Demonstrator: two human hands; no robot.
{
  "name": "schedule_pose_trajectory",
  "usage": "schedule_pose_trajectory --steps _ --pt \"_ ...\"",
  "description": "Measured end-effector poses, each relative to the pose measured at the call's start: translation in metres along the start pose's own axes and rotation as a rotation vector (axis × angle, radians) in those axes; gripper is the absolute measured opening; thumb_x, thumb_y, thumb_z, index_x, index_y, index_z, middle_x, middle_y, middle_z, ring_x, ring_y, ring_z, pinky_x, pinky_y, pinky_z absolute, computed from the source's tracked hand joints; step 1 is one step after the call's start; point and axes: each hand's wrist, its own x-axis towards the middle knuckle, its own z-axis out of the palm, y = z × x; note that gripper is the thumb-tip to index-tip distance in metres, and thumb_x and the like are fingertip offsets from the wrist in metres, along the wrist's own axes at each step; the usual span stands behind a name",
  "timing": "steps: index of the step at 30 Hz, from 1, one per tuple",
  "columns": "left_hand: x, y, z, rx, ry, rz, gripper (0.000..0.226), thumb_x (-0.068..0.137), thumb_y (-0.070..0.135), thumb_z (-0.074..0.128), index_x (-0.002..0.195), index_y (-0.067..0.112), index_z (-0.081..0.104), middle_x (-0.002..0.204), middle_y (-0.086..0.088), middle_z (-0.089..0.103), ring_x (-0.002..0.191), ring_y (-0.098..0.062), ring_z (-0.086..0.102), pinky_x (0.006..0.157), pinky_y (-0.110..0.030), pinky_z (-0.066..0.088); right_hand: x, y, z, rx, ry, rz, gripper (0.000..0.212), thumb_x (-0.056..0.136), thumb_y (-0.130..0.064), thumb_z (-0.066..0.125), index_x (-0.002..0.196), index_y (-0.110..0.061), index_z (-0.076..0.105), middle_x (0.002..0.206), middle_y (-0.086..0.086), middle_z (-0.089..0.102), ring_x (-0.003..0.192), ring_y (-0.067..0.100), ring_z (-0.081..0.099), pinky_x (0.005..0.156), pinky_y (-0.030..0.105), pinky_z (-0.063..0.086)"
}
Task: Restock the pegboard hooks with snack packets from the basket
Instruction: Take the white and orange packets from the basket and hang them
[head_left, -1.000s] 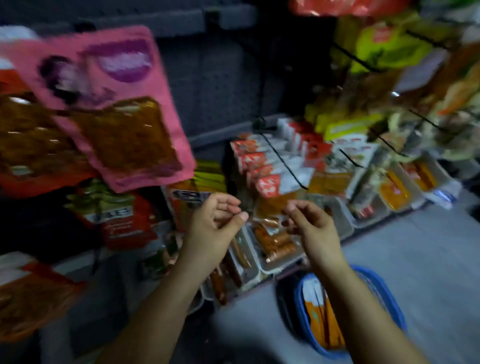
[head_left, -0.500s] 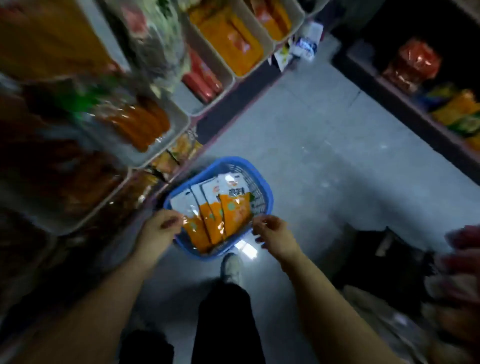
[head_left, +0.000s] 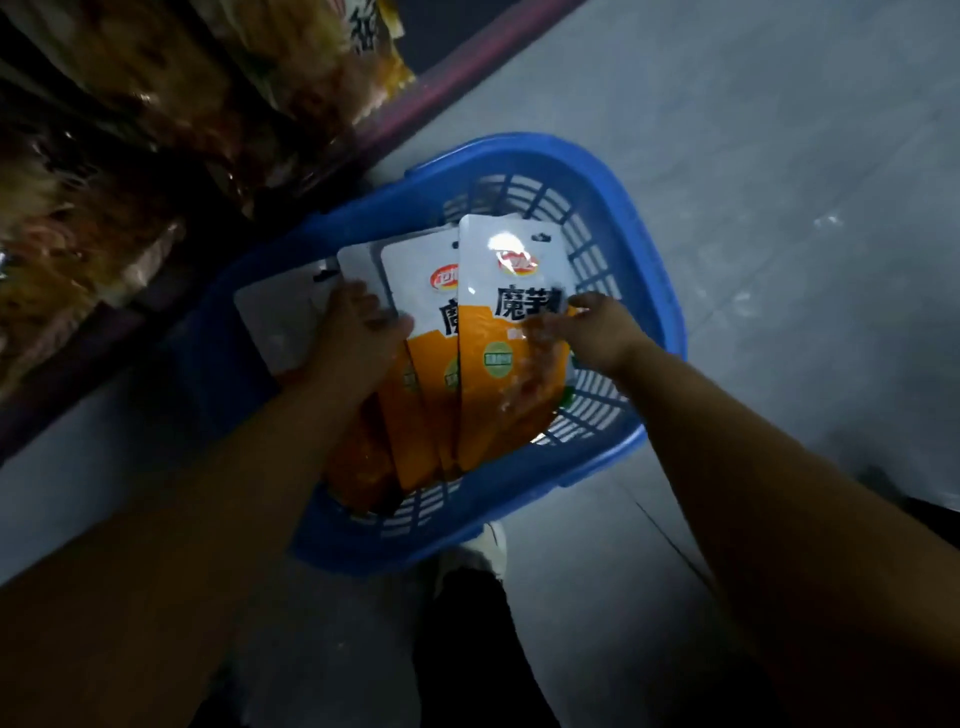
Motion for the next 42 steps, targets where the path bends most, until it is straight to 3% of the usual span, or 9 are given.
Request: schedule_pose_trajectory --steps 2,6,11,13,17,21,28,35,42 --pt "0.013 -0.004 0.009 -0.022 -0.055 0.012 0.047 0.090 0.018 0.061 0.133 0.010 0.044 0.130 -0.006 0.056 0.108 -0.018 0.056 0.088 -0.032 0.047 0.022 0.010 0.020 0.035 0.010 0.035 0.040 0.092 -0.030 0.060 0.112 0.004 0.057 0.088 0.014 0.063 0.079 0.026 0.061 0.070 0.021 0.051" --pt "0.026 -0.012 0.019 0.013 -0.111 0.088 0.031 0.095 0.014 0.052 0.125 0.012 0.055 0.114 0.002 0.062 0.090 -0.009 0.059 0.077 -0.024 0.047 0.042 0.022 0.038 0.163 0.045 0.108 0.055 0.089 -0.042 0.061 0.119 0.004 0.053 0.116 0.023 0.062 0.109 0.035 0.060 0.097 0.047 0.048" --pt "0.017 -0.032 0.009 -0.313 -0.134 -0.091 0.015 0.095 0.016 0.049 0.094 0.028 0.059 0.086 0.008 0.070 0.079 -0.011 0.068 0.074 -0.032 0.055 0.029 0.017 0.035 0.219 0.204 0.008 0.066 0.064 -0.033 0.087 0.113 -0.009 0.049 0.106 0.004 0.061 0.100 0.021 0.059 0.087 0.038 0.051" --pt "0.006 -0.040 0.000 -0.430 -0.090 -0.164 0.017 0.094 0.014 0.049 0.100 0.026 0.061 0.097 -0.002 0.072 0.089 -0.019 0.069 0.078 -0.037 0.056 0.020 0.013 0.034 0.189 0.253 -0.013 0.071 0.057 -0.033 0.090 0.111 -0.010 0.050 0.101 0.000 0.060 0.097 0.019 0.058 0.084 0.038 0.051" --pt "-0.018 -0.044 -0.019 -0.648 0.046 -0.195 0.024 0.093 0.012 0.049 0.111 0.024 0.060 0.079 0.004 0.073 0.062 -0.008 0.070 0.047 -0.022 0.052 -0.005 0.003 0.031 0.316 0.233 -0.108 0.053 0.062 -0.018 0.088 0.103 -0.010 0.056 0.096 -0.001 0.068 0.089 0.015 0.066 0.077 0.034 0.054" --pt "-0.047 -0.033 -0.041 -0.677 0.077 -0.154 0.033 0.094 0.021 0.053 0.127 0.027 0.053 0.099 0.003 0.068 0.077 -0.011 0.069 0.054 -0.024 0.054 -0.041 -0.012 0.022 0.449 0.090 -0.285 0.031 0.071 0.000 0.079 0.089 -0.021 0.067 0.079 -0.013 0.073 0.073 0.001 0.070 0.063 0.017 0.055" --pt "-0.152 0.039 -0.117 -0.684 0.178 -0.070 0.009 0.085 0.036 0.065 0.091 0.030 0.064 0.099 0.000 0.071 0.095 -0.023 0.068 0.085 -0.044 0.054 -0.196 -0.092 -0.025 0.623 -0.084 -0.327 0.010 0.075 -0.028 0.076 0.082 -0.021 0.077 0.074 -0.005 0.076 0.067 0.007 0.071 0.057 0.018 0.054" --pt "-0.317 0.147 -0.268 -0.791 0.357 0.180 0.019 0.080 0.031 0.067 0.096 0.021 0.065 0.085 0.004 0.073 0.073 -0.010 0.071 0.055 -0.027 0.056 -0.385 -0.222 -0.079 0.570 -0.132 -0.427 0.029 0.087 -0.010 0.064 0.063 -0.020 0.077 0.061 -0.007 0.072 0.053 0.001 0.065 0.046 0.014 0.049" --pt "-0.474 0.221 -0.414 -0.764 0.506 0.503 0.024 0.084 0.013 0.063 0.075 0.032 0.075 0.078 0.014 0.075 0.076 -0.005 0.071 0.071 -0.026 0.056 -0.546 -0.376 -0.087 0.484 -0.188 -0.792 0.011 0.070 -0.034 0.071 0.063 -0.028 0.076 0.058 -0.011 0.070 0.054 -0.001 0.062 0.049 0.017 0.050"
